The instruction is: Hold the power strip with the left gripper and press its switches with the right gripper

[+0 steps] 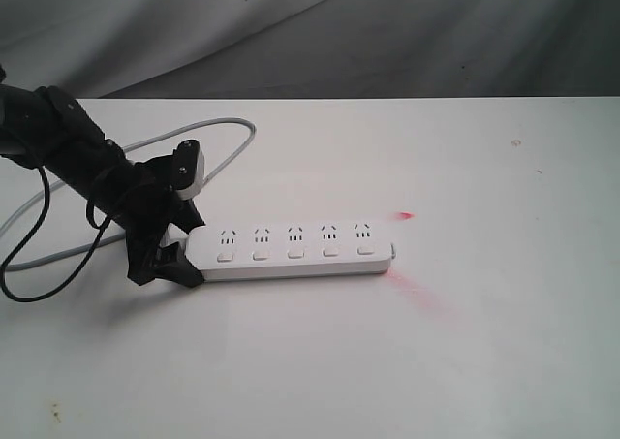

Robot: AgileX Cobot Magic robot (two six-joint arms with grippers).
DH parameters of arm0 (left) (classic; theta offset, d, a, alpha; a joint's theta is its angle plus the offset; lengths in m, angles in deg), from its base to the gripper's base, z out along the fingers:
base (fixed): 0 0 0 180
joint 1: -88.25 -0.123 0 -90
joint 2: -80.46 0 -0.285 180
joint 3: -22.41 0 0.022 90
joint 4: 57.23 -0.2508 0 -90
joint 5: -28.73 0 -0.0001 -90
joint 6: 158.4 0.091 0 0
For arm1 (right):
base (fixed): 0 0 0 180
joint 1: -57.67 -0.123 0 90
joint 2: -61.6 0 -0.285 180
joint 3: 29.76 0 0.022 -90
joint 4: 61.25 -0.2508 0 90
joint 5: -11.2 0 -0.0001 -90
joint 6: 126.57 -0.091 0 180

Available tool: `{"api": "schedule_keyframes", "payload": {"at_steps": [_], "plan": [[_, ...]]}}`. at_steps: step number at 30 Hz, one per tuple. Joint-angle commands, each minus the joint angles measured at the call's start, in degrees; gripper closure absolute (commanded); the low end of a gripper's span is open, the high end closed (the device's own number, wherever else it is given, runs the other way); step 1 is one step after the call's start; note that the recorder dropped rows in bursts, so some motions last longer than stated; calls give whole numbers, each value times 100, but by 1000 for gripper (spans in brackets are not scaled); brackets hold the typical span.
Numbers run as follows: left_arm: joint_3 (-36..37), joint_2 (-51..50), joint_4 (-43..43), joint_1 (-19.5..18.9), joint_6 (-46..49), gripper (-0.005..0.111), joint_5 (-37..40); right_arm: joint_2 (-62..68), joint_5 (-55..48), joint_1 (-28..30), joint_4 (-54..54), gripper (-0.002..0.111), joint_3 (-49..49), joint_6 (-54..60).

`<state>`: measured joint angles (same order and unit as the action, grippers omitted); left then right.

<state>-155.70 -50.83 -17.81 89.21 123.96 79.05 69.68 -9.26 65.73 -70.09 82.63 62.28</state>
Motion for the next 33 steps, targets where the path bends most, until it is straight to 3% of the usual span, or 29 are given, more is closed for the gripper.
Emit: {"api": "schedule_keyframes", "payload": {"at_steps": [1,10,22,26,33], "plan": [[-15,-9,71,35,1,39,95,540,-606,53,79,108,811,-37],[-15,-9,71,35,1,39,95,2824,-1339,-147,54,108,2636,-27],[-15,-9,71,35,1,39,95,4965,-1670,-1986,62,108,4260,-5],[-15,-9,71,35,1,39,95,5780,-1886,-2423,-691,108,4638,1224],[-15,-9,71,35,1,39,95,7252,-2024,-2545,-3138,108,4854,4067]]}}
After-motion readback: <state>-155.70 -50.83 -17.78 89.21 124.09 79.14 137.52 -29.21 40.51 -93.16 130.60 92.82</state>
